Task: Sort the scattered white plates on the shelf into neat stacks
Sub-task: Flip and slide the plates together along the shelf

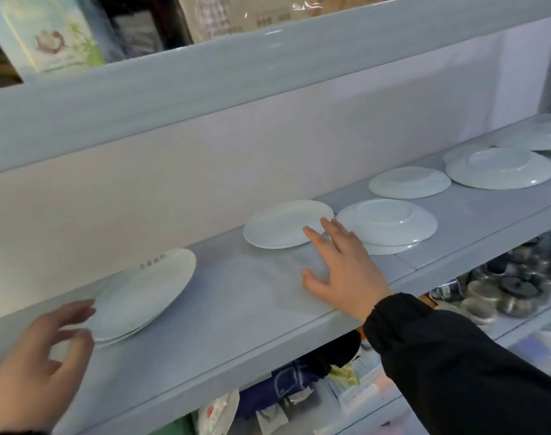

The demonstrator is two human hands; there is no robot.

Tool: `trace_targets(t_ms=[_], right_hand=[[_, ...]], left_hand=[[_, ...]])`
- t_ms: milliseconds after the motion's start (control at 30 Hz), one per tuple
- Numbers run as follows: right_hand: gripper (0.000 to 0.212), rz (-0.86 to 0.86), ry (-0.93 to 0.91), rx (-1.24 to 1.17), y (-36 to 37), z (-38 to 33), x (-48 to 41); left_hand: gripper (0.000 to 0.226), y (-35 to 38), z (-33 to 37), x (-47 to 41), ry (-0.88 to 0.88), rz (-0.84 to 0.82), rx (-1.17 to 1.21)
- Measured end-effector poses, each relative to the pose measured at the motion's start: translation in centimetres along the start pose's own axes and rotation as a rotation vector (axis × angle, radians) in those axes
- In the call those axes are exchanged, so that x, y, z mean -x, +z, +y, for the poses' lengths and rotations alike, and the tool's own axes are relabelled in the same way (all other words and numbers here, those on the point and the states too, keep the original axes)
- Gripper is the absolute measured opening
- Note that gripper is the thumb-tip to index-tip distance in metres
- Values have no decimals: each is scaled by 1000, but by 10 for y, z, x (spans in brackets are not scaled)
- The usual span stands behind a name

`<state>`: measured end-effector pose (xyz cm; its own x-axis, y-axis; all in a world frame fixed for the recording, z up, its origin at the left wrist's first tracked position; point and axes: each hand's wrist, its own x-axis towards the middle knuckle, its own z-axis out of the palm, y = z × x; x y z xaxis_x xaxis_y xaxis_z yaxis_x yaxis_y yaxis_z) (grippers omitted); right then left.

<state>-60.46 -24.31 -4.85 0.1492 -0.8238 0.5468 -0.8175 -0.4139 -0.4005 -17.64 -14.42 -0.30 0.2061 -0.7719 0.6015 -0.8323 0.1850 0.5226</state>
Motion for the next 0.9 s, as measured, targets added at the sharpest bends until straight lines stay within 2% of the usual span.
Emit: trace_targets(t_ms=[67,133,300,500,767,900], right_hand=[[76,19,-3,-9,0,1,0],[76,21,2,-13,0,2,0],[79,4,1,-2,0,2,-1],[78,13,-11,35,5,4,-2],[76,1,-26,58,4,3,-4],[76,-30,-36,59,4,4,-4]], left_hand=[[36,21,68,-6,98,-29,4],[34,50,106,-13,200,-70,32],[47,120,145,-27,323,-259,-23],[57,193,171,-37,321,-462,-147],[68,235,180,-54,263,-598,-274],[63,240,174,-53,285,-589,-392]])
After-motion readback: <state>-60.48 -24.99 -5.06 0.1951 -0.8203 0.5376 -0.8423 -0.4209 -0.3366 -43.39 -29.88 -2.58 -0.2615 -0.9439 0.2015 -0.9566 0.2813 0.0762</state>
